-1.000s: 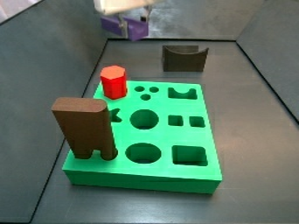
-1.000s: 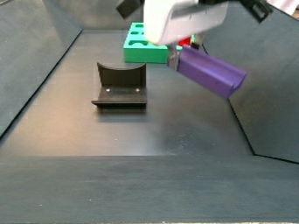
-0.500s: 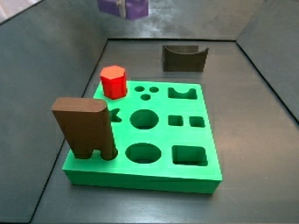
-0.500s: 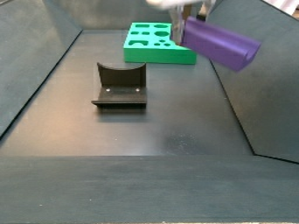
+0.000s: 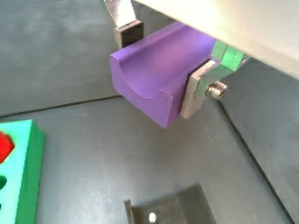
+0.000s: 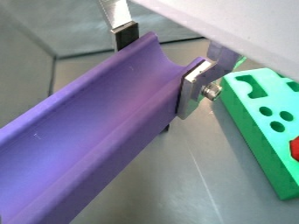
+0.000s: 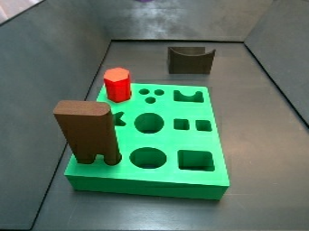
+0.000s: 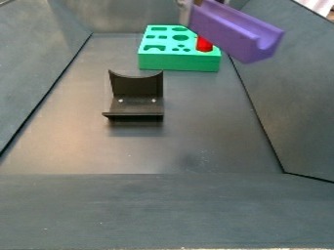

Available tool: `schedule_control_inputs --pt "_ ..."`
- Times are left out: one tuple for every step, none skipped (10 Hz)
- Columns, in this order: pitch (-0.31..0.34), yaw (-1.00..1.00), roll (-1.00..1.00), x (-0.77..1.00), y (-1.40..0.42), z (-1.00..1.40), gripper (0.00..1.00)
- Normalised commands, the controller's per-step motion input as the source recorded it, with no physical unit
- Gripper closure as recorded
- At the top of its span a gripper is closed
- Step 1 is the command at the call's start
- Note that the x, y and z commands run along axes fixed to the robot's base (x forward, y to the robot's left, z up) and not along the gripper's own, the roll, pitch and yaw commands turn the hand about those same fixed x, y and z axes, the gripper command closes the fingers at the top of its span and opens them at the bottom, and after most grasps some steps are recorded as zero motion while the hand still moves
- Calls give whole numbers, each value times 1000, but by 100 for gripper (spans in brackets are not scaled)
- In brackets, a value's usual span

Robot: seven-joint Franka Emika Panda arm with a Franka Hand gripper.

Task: Pick up the arch object. Move up. Place the arch object on the fixture. Regrasp the arch object. Move to above the board. Insert the arch object.
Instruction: Place the arch object on the fixture.

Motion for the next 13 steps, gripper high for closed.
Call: schedule_control_inputs --pt "13 -1000 -207 1000 154 216 100" --pt "29 -1000 -230 1000 141 182 100" --pt "49 -1000 -260 1000 122 148 100" --pt "73 -1000 -289 1000 108 122 100" --pt "91 -836 -284 1000 99 94 100" --pt "86 -591 -243 938 81 68 100" --pt "71 -325 -182 801 57 32 100" --pt "71 -209 -152 694 41 25 100" --pt "76 -144 -148 585 31 20 100" --pt "80 -104 -146 479 26 14 100" --pt "96 -77 -146 343 24 14 100" --pt "95 -58 -1000 631 -1000 -569 100" --pt "96 -57 -1000 582 -1000 -570 100"
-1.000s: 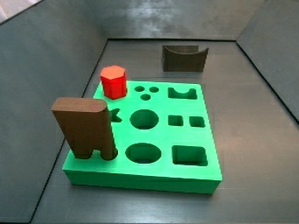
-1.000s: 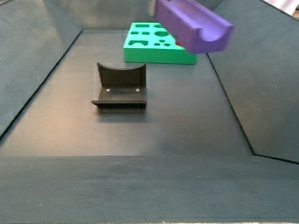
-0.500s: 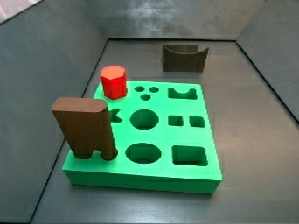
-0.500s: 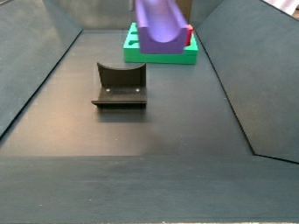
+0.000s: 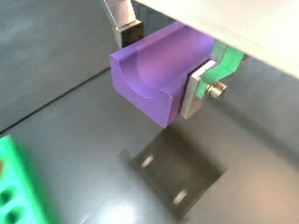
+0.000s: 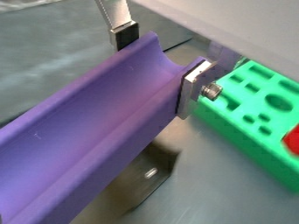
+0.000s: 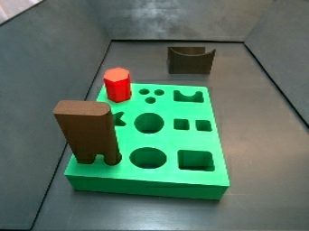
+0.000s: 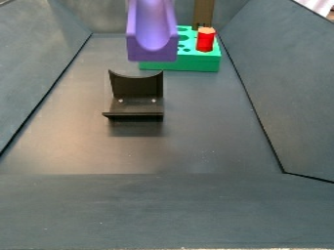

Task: Pick up the arch object. Move up. Place the arch object on the fixture. Regrasp the arch object. Move to above the board. Insert the arch object.
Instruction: Place the arch object on the fixture.

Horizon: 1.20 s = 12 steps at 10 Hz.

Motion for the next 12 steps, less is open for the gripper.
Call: schedule_control_inputs --pt "89 -63 -1000 542 -706 -417 100" --pt "87 -68 -1000 457 -390 -234 100" --pt "97 -76 -1000 304 -121 -86 100" --pt "105 -80 -1000 231 -74 -47 100" --pt "114 -92 -1000 83 -9 -32 100" --pt "110 -98 -1000 57 8 -18 100" --pt "109 -115 -1000 50 24 -11 100" --pt "114 -130 -1000 64 26 -15 100" --pt "122 -149 -1000 77 32 -16 100" --pt "129 -172 -1000 84 40 -18 100" --pt "121 -206 -956 79 43 -13 100" --pt "88 -206 -763 75 42 -15 100"
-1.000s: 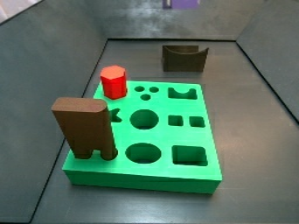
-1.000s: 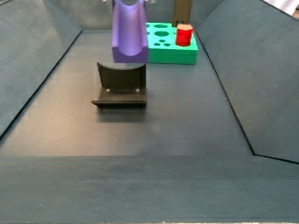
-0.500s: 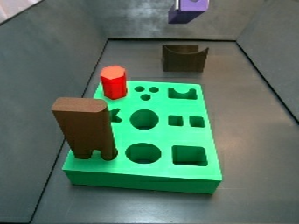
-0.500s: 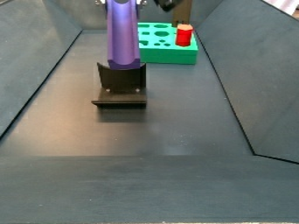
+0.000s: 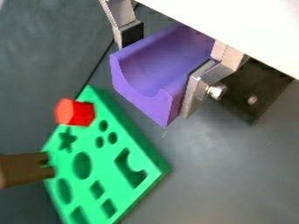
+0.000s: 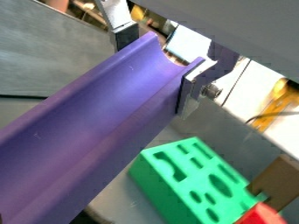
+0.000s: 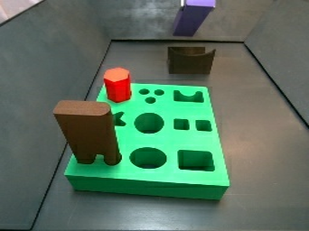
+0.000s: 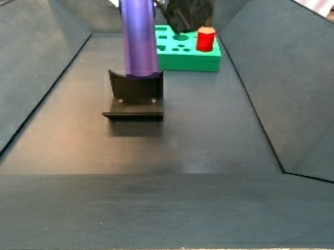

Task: Pick up the arch object. Move up. Place the arch object on the fixture. Regrasp the arch object. Move to above the board. Insert the arch object.
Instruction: Place the arch object on the fixture.

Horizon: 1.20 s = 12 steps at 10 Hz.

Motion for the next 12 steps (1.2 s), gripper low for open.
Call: schedule_control_inputs --pt "44 -195 -506 75 42 -17 100" --pt "16 -179 -332 71 34 -9 100" --pt "-16 -159 -233 62 27 0 100" --pt "-7 -214 -147 87 25 -1000 100" --pt "-26 -184 -130 98 28 -1000 100" --pt "-47 -163 -123 110 29 -1000 100" --pt "-87 -119 -101 114 31 -1000 100" --pt "-118 -90 -87 114 31 -1000 100" --pt "-138 -47 -71 99 24 -846 100" --pt "-137 -27 -67 88 16 -719 100" --pt "-122 18 -67 68 2 -420 100" --pt "-113 31 -65 61 2 -319 100"
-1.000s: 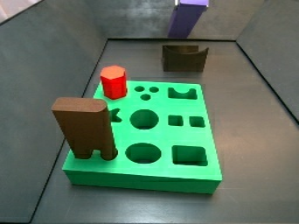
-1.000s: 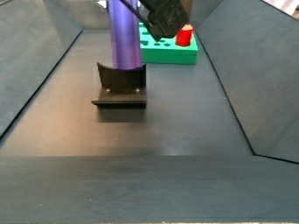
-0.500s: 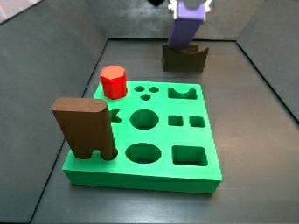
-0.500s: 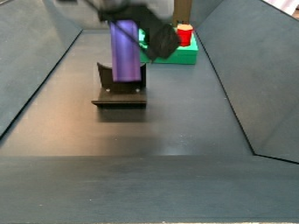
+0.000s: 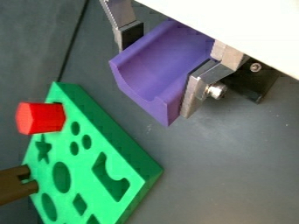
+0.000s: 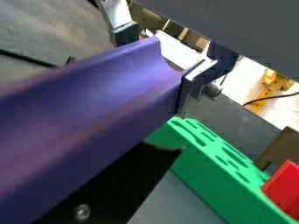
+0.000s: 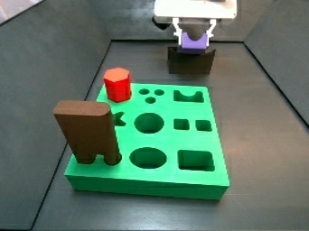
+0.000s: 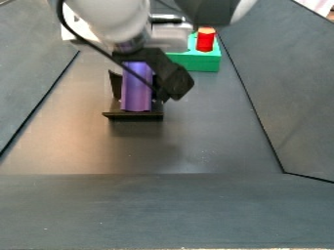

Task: Pick up the arch object. Move up. Place the arch object on the fixture. Regrasp the arch object. Move to above the board. Insert the arch object.
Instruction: Place the arch object on the fixture, then regrasp the arch object.

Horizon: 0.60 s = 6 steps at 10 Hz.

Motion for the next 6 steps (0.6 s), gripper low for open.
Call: schedule_control_inputs --pt "-85 50 -63 45 -22 -185 100" --pt "0 0 0 0 0 0 0" --pt "53 -37 28 0 0 1000 0" --pt "54 -35 30 -2 0 1000 0" --pt "54 -30 44 -19 6 1000 0" --pt "52 -31 51 -27 6 1000 0"
